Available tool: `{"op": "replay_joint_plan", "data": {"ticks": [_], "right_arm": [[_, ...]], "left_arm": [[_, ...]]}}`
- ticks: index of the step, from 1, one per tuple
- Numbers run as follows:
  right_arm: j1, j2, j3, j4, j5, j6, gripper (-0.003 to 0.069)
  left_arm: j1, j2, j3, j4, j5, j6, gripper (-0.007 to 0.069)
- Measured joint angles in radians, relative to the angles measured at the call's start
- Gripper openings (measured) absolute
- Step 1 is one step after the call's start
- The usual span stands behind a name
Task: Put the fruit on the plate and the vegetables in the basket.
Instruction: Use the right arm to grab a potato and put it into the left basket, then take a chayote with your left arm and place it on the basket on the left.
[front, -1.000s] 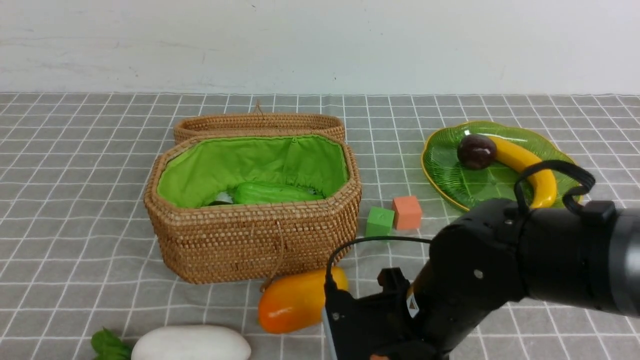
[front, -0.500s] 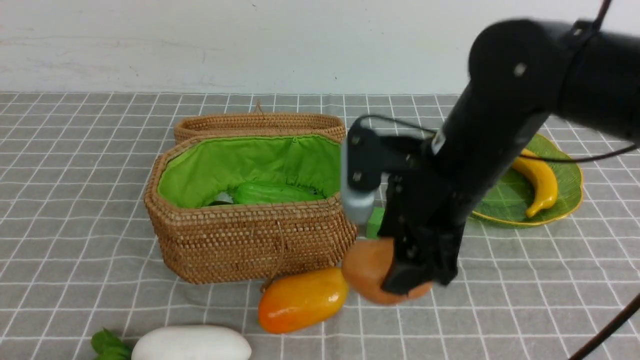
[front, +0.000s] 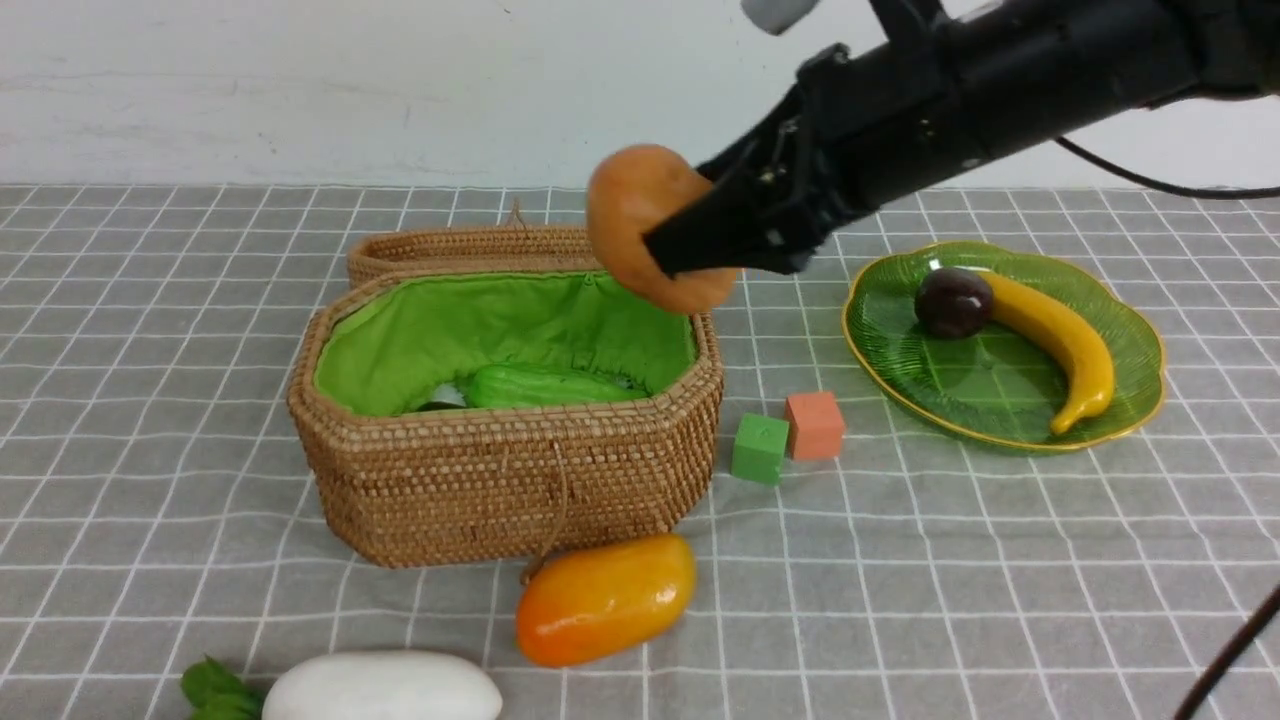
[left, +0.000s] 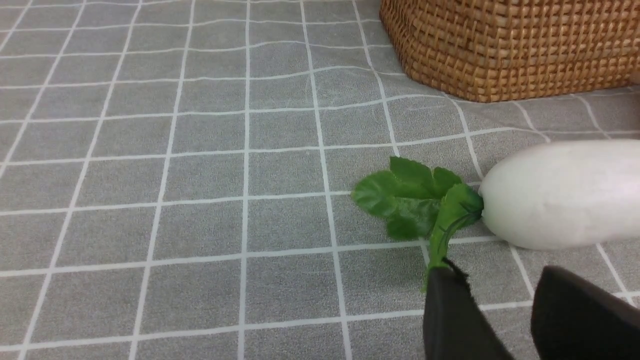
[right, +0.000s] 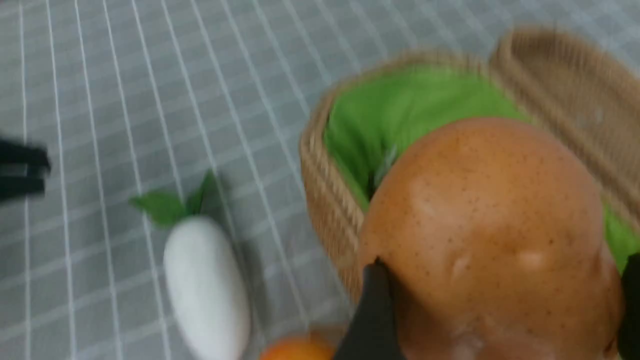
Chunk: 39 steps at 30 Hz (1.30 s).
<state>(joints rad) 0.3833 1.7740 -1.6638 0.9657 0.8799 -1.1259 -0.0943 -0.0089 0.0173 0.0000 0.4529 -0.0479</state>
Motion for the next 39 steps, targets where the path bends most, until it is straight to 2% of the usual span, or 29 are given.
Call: {"op": "replay_joint_plan", "data": {"ticks": [9,17,20,26,33,38,39], "right_arm": [[0.084,0.176,0.000,0.044,-0.203,-0.044,0.0562],[0.084,0.190,0.000,0.052,-0.232,-0.033,0.0570],[0.084,0.189,0.000,0.052,-0.231,-0.027,0.0630],[0.084,0.167,0.000,0.052,-0.211,-0.025,0.0647],[0.084,0.138,0.000,0.034,-0.196,-0.024,0.0568],[0.081,0.081,0.000,-0.084,-0.121,0.017,0.0444],[0.071,0.051,0.000,-0.148,-0.091,0.063,0.0393]], "left_arm": [[0.000,0.000,0.000,0.000,0.000,0.000,0.0239],[0.000,0.000,0.000,0.000,0.000,0.000,0.0239],[0.000,0.000,0.000,0.000,0.000,0.000,0.0239],[0.000,0.000,0.000,0.000,0.000,0.000,0.0239],[0.000,0.000,0.000,0.000,0.000,0.000,0.0239],[0.000,0.000,0.000,0.000,0.000,0.000,0.0239],[0.000,0.000,0.000,0.000,0.000,0.000,0.0239]]}}
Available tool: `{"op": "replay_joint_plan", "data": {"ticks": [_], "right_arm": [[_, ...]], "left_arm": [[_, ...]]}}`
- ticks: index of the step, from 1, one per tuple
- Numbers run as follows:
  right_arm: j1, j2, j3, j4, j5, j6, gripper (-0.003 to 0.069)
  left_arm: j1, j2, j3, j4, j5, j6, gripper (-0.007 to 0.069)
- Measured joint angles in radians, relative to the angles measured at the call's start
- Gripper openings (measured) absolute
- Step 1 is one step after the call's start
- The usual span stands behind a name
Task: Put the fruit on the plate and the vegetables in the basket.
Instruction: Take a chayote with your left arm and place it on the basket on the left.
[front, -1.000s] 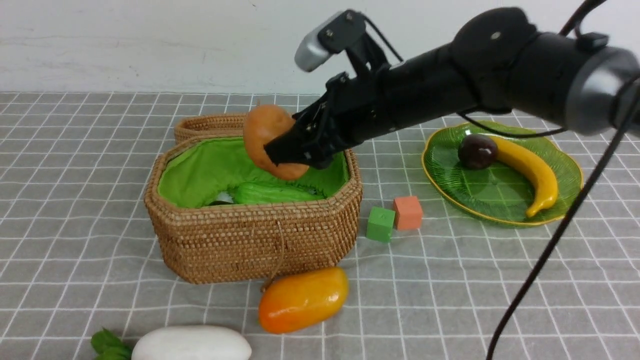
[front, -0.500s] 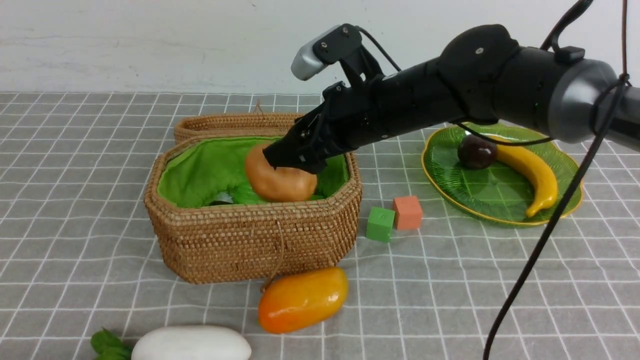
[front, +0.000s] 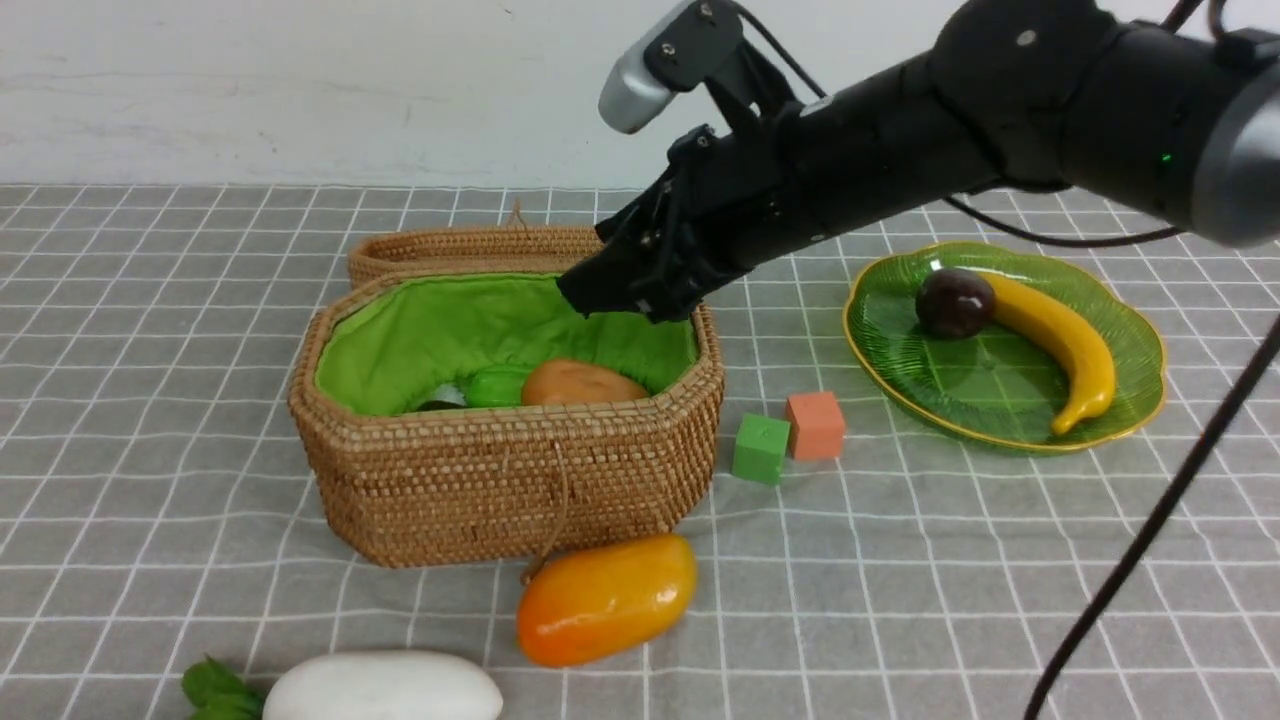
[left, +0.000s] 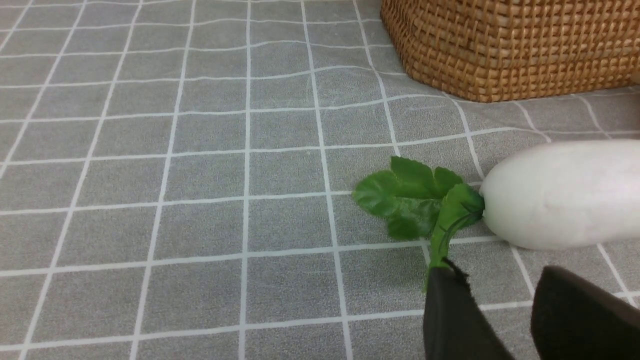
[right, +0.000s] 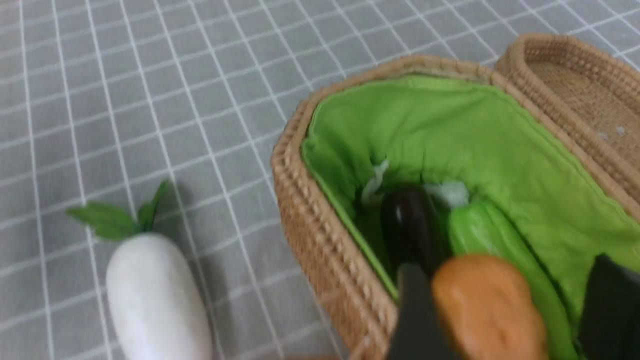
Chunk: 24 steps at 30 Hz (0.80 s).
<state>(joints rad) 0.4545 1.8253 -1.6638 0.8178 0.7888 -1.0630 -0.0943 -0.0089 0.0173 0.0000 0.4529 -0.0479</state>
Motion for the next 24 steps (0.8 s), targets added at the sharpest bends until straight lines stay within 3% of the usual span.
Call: {"op": "replay_joint_plan", "data": {"ticks": [2,3,6,7,8,10,13,17,24], "right_arm": [[-0.026,-0.054,0.000,-0.112,0.047,0.104,0.0299],[-0.032,-0.060,0.000,-0.136,0.050,0.116,0.0289],[-0.116,-0.167,0.000,-0.360,0.116,0.398,0.0107],[-0.126,-0.173,0.000,-0.384,0.120,0.415,0.0097],[-0.160,-0.213,0.000,-0.453,0.145,0.536,0.0035],[-0.210,-0.262,0.000,-0.551,0.180,0.668,-0.0009],[-0.279,-0.341,0.006,-0.628,0.223,0.783,-0.0018],[-0.305,-0.445,0.072,-0.639,0.213,0.812,-0.0018],[-0.305,-0.737,0.430,-0.571,-0.053,0.827,-0.0018]], "left_arm": [[0.000,0.000,0.000,0.000,0.000,0.000,0.0239],[0.000,0.000,0.000,0.000,0.000,0.000,0.0239],[0.000,0.000,0.000,0.000,0.000,0.000,0.0239],[0.000,0.000,0.000,0.000,0.000,0.000,0.0239],[0.000,0.000,0.000,0.000,0.000,0.000,0.0239],[0.000,0.000,0.000,0.000,0.000,0.000,0.0239],[0.000,0.000,0.000,0.000,0.000,0.000,0.0239],[0.000,0.000,0.000,0.000,0.000,0.000,0.0239],[0.000,0.000,0.000,0.000,0.000,0.000,0.0239]]}}
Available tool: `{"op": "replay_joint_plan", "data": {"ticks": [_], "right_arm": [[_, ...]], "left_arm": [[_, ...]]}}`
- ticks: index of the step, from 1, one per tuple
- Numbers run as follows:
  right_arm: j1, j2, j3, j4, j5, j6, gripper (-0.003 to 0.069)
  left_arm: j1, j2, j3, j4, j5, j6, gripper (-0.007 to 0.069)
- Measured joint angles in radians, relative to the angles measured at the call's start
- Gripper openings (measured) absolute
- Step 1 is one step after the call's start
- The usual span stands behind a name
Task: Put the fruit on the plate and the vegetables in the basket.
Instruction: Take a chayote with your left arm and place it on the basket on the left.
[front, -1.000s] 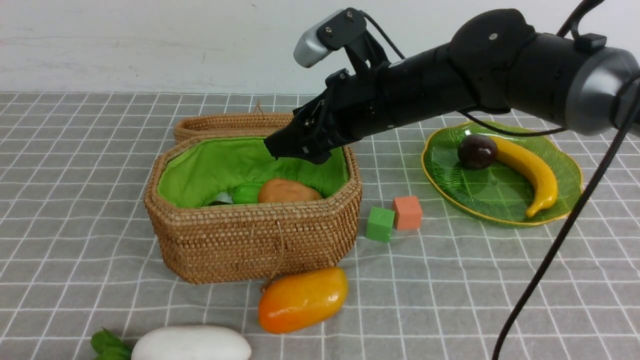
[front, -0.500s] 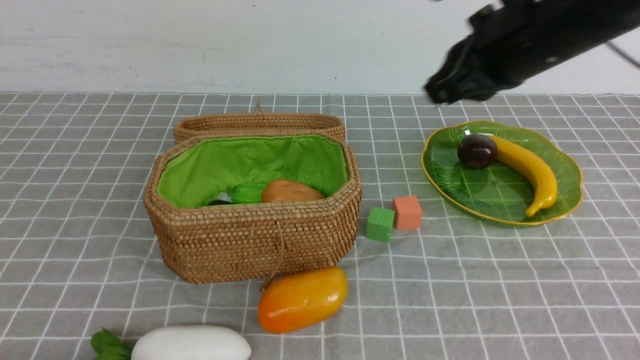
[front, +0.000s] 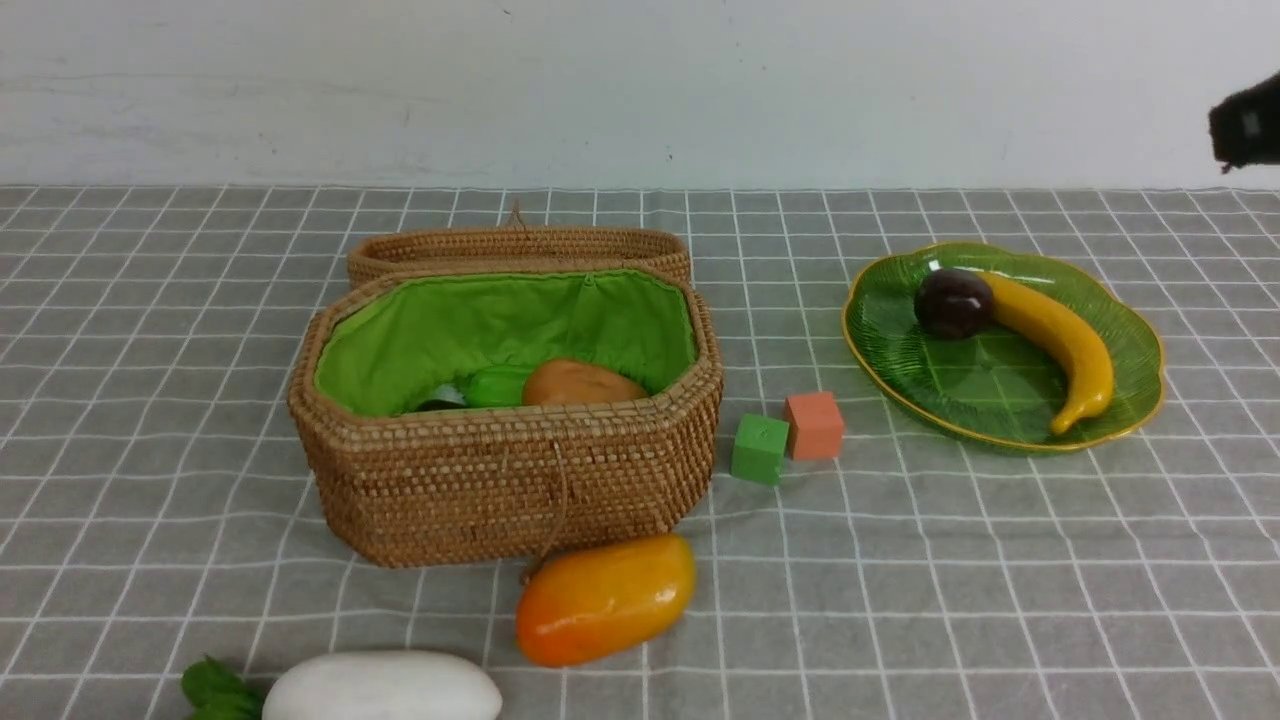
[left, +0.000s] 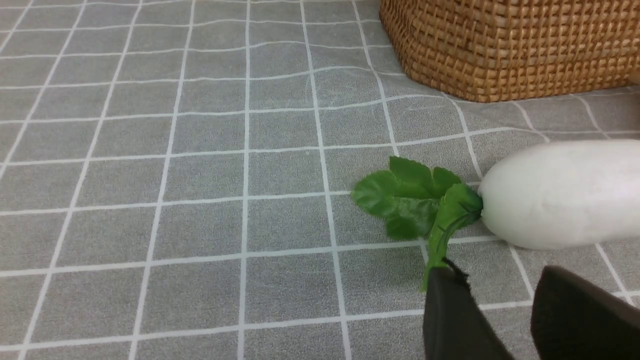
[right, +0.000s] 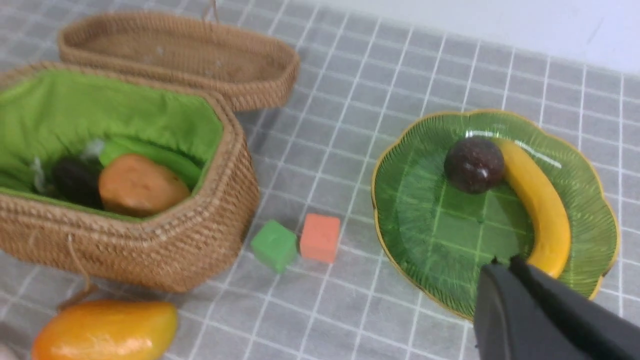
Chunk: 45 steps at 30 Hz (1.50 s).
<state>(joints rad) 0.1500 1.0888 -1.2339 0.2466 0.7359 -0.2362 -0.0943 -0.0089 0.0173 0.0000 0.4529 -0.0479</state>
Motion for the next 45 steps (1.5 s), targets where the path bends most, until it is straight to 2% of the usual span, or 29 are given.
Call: {"op": "replay_joint_plan", "data": {"ticks": [2,3,8,15,31,41,45], "right_arm": [[0.000,-0.066,0.096,0.007,-0.094,0.000,-0.0018],[0.000,-0.143,0.209,0.018,-0.209,0.001,-0.0016],[0.000,-0.357,0.560,0.074,-0.519,0.005,-0.0014],[0.000,-0.556,0.887,0.105,-0.716,0.007,-0.0007],[0.000,-0.604,1.175,0.108,-0.736,0.007,-0.0003],[-0.002,-0.619,1.259,0.108,-0.708,0.007,0.0005],[-0.041,-0.697,1.259,0.108,-0.648,0.007,0.0006]], "left_arm": [[0.000,0.000,0.000,0.000,0.000,0.000,0.0239],[0.000,0.000,0.000,0.000,0.000,0.000,0.0239],[0.000,0.000,0.000,0.000,0.000,0.000,0.0239],[0.000,0.000,0.000,0.000,0.000,0.000,0.0239],[0.000,0.000,0.000,0.000,0.000,0.000,0.0239],[0.000,0.000,0.000,0.000,0.000,0.000,0.0239],[0.000,0.000,0.000,0.000,0.000,0.000,0.0239]]}}
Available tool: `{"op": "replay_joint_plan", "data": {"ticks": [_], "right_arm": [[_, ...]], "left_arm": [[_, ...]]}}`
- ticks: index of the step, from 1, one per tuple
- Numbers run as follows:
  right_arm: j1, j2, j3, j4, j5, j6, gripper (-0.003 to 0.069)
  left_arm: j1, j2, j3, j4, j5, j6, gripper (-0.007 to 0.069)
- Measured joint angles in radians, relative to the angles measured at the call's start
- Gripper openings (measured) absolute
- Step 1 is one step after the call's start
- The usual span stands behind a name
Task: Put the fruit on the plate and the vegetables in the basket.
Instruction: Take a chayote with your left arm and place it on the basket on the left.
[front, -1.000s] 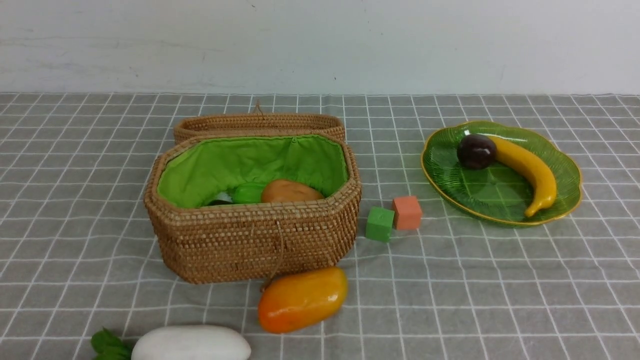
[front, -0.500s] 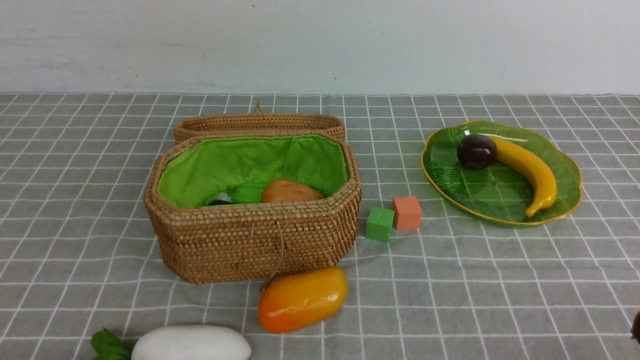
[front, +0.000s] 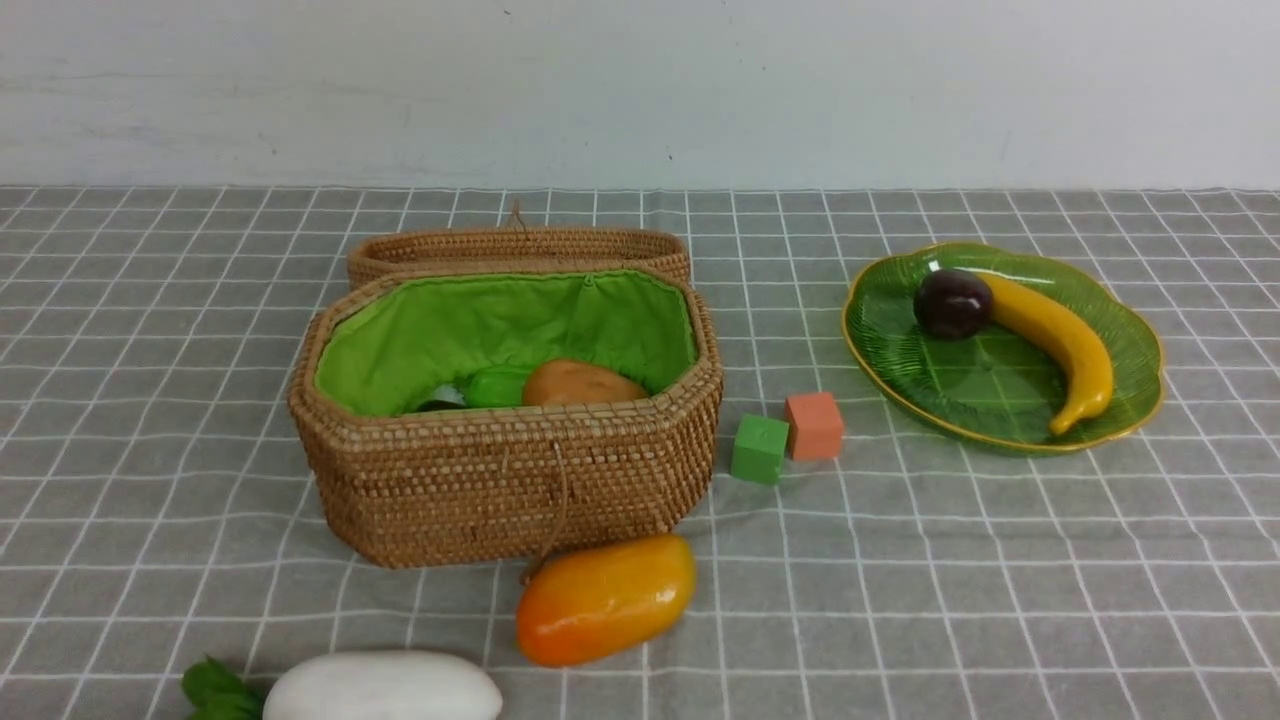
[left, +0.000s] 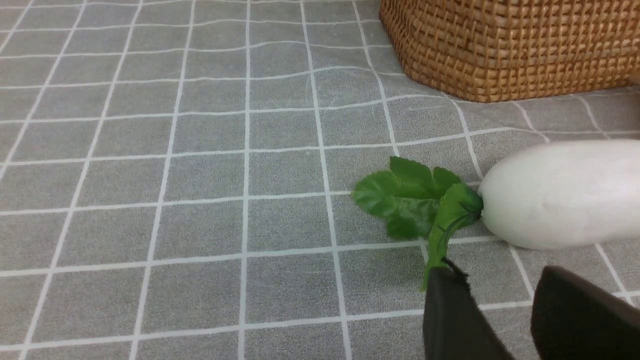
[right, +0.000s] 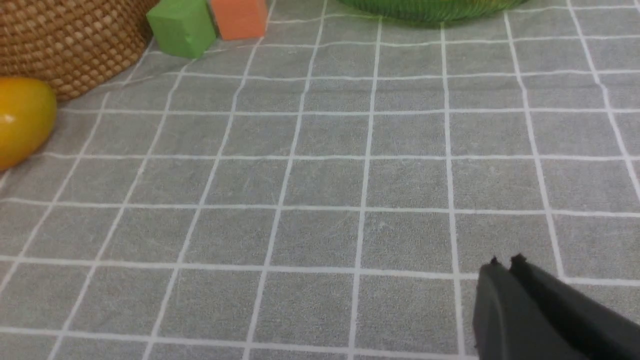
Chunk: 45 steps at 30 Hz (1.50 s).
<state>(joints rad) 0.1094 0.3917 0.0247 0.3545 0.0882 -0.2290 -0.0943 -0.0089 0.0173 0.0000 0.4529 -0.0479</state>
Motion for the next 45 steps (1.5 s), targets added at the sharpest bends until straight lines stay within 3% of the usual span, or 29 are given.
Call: {"op": "replay_joint_plan", "data": {"ticks": [11,35,45], "right_arm": [[-0.166,-0.397,0.001,0.000,0.136,0.000,0.0015],[-0.169,-0.401,0.001,0.000,0.141,0.000,0.0037],[-0.169,-0.401,0.001,0.000,0.141,0.000,0.0050]], "left_arm": [[0.000,0.000,0.000,0.000,0.000,0.000,0.0239],[0.000,0.000,0.000,0.000,0.000,0.000,0.0239],[0.000,0.000,0.001,0.100,-0.006,0.000,0.0239]]}}
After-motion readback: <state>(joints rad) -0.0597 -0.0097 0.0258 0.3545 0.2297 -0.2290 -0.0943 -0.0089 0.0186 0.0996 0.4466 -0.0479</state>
